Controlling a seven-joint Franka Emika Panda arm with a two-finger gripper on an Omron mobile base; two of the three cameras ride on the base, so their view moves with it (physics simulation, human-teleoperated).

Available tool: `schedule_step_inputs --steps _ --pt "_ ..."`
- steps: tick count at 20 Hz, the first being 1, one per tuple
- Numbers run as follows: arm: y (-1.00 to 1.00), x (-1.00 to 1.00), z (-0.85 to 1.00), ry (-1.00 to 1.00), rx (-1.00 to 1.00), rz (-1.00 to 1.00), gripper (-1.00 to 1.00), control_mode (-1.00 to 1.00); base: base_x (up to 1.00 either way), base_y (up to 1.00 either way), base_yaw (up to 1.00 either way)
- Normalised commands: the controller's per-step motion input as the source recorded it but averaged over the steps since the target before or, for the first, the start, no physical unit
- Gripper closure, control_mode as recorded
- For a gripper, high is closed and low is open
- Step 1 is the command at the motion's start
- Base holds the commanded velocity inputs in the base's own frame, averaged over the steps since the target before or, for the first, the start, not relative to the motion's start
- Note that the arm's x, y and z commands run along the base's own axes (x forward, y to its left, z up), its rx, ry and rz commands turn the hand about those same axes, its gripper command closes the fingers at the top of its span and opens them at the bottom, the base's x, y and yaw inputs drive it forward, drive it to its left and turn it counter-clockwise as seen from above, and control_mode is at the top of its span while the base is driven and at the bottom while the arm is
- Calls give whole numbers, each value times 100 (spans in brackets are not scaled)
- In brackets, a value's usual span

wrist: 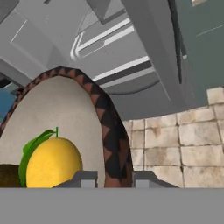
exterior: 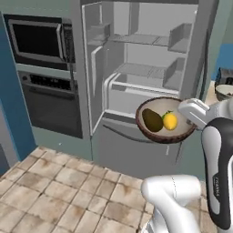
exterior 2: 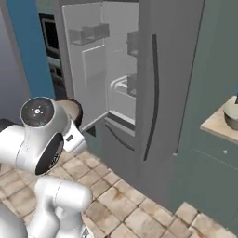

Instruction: Place the bowl with the avocado and lemon on the top shelf of the fridge. Place the bowl with the chicken drumstick and steak on the second highest shelf of the fridge.

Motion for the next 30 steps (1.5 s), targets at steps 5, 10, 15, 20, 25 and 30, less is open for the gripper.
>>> schedule_step_inputs --steps 5,10,15,20,25,30 --pt "0 0 0 0 0 0 100 100 33 100 -47" --pt "0 0 0 0 0 0 100 100 43 79 -58" --pt "0 0 0 0 0 0 100 100 16 38 -56" --pt "0 0 0 0 0 0 100 100 24 25 -33" --pt "0 0 0 0 0 0 100 100 52 85 -18" --pt "0 0 0 0 0 0 100 100 52 38 -15"
